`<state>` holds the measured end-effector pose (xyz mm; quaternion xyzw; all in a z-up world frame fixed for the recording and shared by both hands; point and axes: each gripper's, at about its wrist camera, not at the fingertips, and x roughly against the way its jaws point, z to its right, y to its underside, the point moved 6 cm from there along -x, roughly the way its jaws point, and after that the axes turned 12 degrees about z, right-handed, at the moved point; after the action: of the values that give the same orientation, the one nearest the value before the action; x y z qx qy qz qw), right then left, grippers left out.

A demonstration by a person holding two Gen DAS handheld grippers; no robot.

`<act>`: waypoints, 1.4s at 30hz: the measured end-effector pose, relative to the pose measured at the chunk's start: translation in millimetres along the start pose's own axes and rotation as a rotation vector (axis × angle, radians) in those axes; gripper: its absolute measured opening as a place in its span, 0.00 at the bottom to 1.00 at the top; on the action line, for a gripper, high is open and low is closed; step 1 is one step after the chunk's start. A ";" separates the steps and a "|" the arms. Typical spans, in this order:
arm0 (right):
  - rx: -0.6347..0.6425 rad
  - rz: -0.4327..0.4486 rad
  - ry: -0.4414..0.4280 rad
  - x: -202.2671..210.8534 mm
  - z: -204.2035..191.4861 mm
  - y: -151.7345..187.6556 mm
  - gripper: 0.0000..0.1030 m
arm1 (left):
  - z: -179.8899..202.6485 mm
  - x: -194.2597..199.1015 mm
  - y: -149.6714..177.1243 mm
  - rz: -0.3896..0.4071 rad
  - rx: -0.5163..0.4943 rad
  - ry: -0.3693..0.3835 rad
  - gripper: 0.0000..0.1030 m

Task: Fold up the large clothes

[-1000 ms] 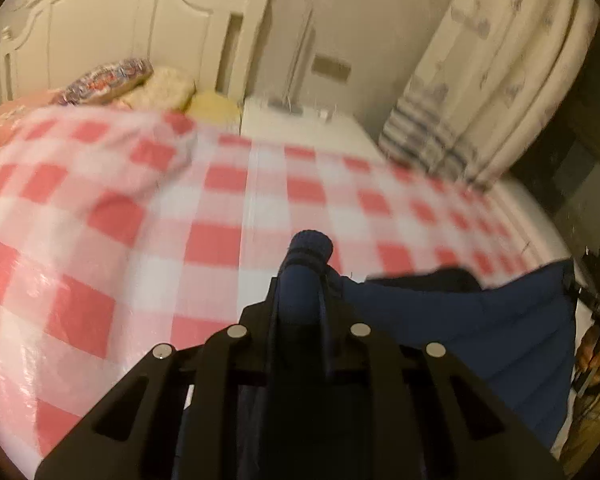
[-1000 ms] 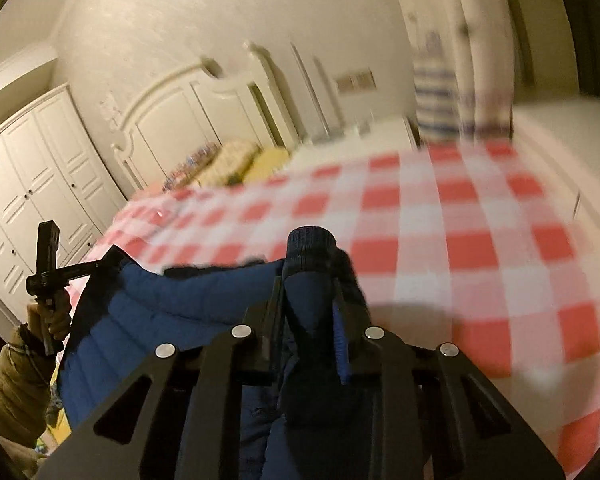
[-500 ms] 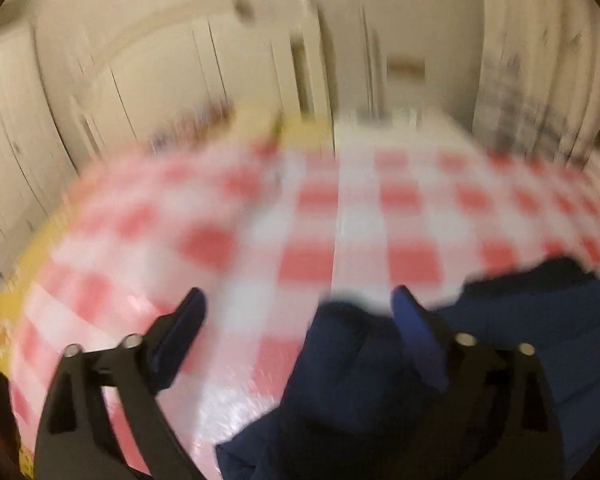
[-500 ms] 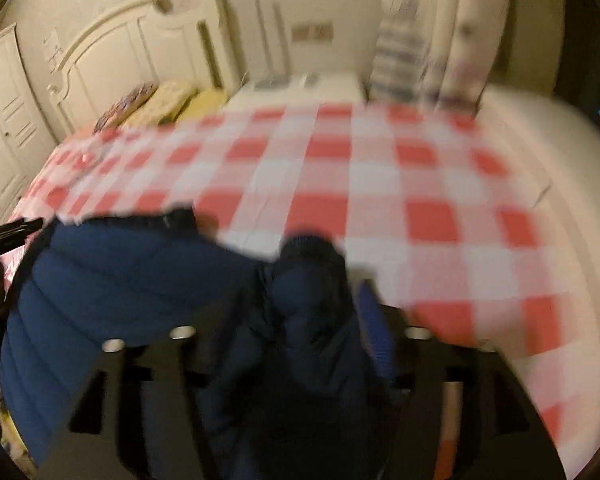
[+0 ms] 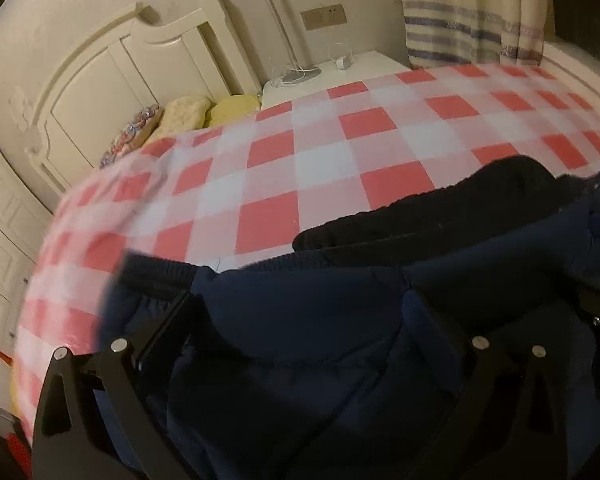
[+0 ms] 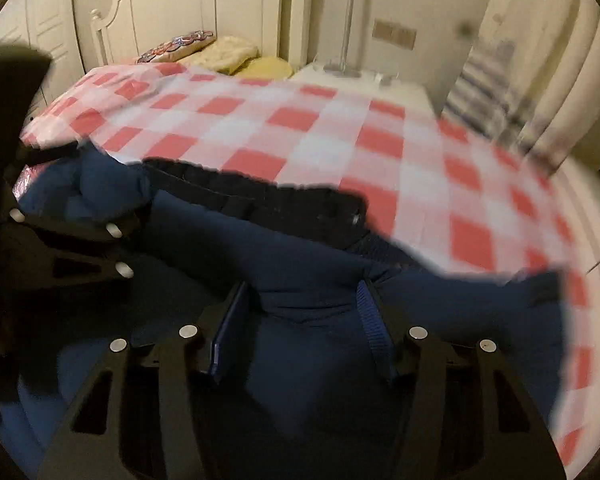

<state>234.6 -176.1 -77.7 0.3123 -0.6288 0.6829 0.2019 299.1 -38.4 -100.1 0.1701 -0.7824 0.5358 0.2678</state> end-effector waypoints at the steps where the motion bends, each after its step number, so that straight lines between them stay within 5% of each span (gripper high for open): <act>1: -0.003 -0.001 -0.005 -0.9 0.3 0.9 0.54 | -0.4 0.9 1.4 0.003 0.004 0.004 0.98; 17: -0.076 -0.012 -0.064 2.8 3.0 1.8 0.58 | -3.6 -5.1 7.0 0.035 0.077 0.048 0.98; 21: -0.124 0.096 -0.021 31.1 24.0 -19.6 0.59 | -3.7 -5.2 7.1 0.034 0.081 0.052 0.98; 23: -0.159 0.122 0.054 35.6 49.7 -24.9 0.76 | -4.2 -5.4 7.1 0.034 0.081 0.052 0.98; 26: -0.175 0.025 0.128 9.6 80.7 -4.1 0.82 | -4.3 -5.8 6.9 0.033 0.087 0.060 0.98; 27: -0.206 -0.010 0.092 -0.8 83.8 5.3 0.83 | -5.2 -5.6 7.0 0.033 0.094 0.065 0.98; 42: -0.229 -0.001 0.055 -7.2 83.7 12.2 0.91 | -6.1 -7.6 7.6 0.022 0.104 0.080 0.98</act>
<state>246.1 -259.2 -90.4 0.2685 -0.6966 0.6150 0.2538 302.4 -30.1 -108.6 0.1536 -0.7441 0.5850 0.2836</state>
